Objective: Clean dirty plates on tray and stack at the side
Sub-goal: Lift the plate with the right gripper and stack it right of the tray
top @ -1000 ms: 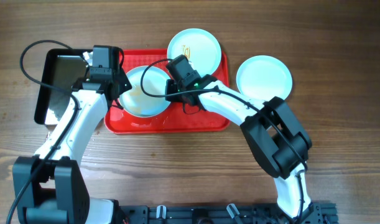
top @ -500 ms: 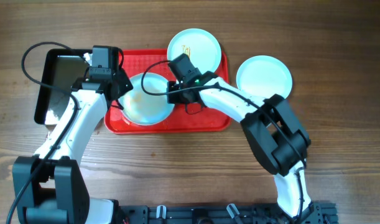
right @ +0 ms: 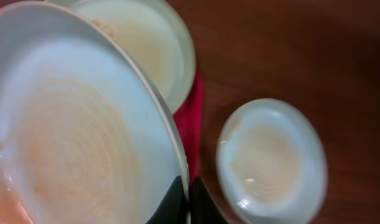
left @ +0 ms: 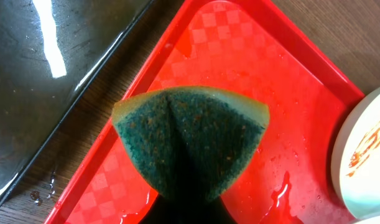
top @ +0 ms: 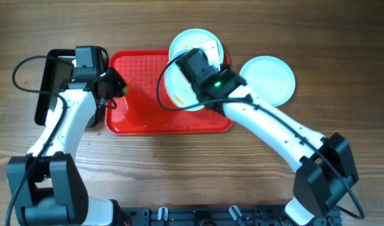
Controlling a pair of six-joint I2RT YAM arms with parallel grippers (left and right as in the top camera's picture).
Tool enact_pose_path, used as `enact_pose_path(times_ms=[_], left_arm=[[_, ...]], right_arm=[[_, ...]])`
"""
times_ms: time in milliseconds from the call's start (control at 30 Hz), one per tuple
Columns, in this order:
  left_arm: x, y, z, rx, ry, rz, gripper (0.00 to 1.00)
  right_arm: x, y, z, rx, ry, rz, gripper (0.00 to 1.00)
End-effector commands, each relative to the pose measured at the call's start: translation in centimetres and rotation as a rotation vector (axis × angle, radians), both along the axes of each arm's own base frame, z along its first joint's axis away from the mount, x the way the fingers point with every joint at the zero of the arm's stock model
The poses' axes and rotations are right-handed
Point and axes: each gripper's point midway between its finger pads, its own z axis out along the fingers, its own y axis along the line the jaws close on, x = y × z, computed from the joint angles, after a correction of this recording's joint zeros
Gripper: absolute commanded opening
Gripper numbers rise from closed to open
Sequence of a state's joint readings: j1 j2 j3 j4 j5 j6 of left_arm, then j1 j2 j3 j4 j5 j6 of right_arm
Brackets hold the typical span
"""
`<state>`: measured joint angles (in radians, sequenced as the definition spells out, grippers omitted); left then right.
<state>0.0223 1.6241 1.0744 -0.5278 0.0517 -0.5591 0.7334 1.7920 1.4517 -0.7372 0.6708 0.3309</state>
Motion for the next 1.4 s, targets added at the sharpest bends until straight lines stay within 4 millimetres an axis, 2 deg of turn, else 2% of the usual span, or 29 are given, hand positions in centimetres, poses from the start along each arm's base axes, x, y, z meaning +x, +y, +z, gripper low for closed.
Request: enact_pose_path(times_ms=[0, 133, 233, 467, 567, 667, 733, 867, 1000, 1067, 1133, 1200, 1267, 1367], left_arm=[[0.4, -0.2, 0.0, -0.029, -0.008, 0.016, 0.04], [0.4, -0.2, 0.0, -0.029, -0.011, 0.016, 0.04], [0.4, -0.2, 0.0, -0.029, -0.010, 0.016, 0.04], [0.5, -0.2, 0.1, -0.031, -0.014, 0.020, 0.04], [0.5, -0.2, 0.1, -0.031, -0.014, 0.020, 0.04], [0.5, -0.2, 0.1, -0.031, -0.014, 0.020, 0.04], [0.5, -0.2, 0.1, -0.031, -0.013, 0.020, 0.04], [0.5, -0.2, 0.1, -0.031, -0.014, 0.020, 0.04], [0.5, -0.2, 0.1, -0.031, -0.012, 0.019, 0.04], [0.4, -0.2, 0.0, -0.031, -0.007, 0.019, 0.04], [0.3, -0.2, -0.1, -0.031, -0.002, 0.019, 0.04], [0.0, -0.2, -0.2, -0.031, 0.010, 0.019, 0.04], [-0.2, -0.2, -0.3, -0.031, 0.017, 0.020, 0.04], [-0.2, -0.2, -0.3, -0.031, 0.017, 0.020, 0.04]], right_arm=[[-0.4, -1.8, 6.1, -0.249, -0.278, -0.112, 0.04], [-2.5, 0.0, 8.8, -0.350, -0.414, -0.111, 0.04], [-3.8, 1.0, 10.1, -0.390, -0.482, -0.108, 0.04], [-4.3, 1.7, 10.2, -0.410, -0.482, -0.079, 0.04], [-4.1, 2.7, 8.7, -0.353, -0.415, -0.023, 0.04], [-4.1, 2.7, 8.8, -0.347, -0.419, -0.025, 0.04], [-4.2, 3.4, 7.7, -0.308, -0.361, 0.021, 0.04], [-4.3, 3.7, 7.3, -0.285, -0.340, 0.037, 0.04], [-5.6, 7.4, 2.4, -0.063, -0.074, 0.225, 0.04], [-5.9, 8.1, 0.8, 0.040, 0.043, 0.273, 0.04], [-5.7, 7.8, 0.2, 0.157, 0.138, 0.288, 0.04], [-4.8, 6.5, 0.6, 0.285, 0.195, 0.253, 0.04], [-3.0, 3.9, 1.6, 0.404, 0.224, 0.200, 0.04], [0.3, -2.4, 2.0, 0.568, 0.250, 0.047, 0.04]])
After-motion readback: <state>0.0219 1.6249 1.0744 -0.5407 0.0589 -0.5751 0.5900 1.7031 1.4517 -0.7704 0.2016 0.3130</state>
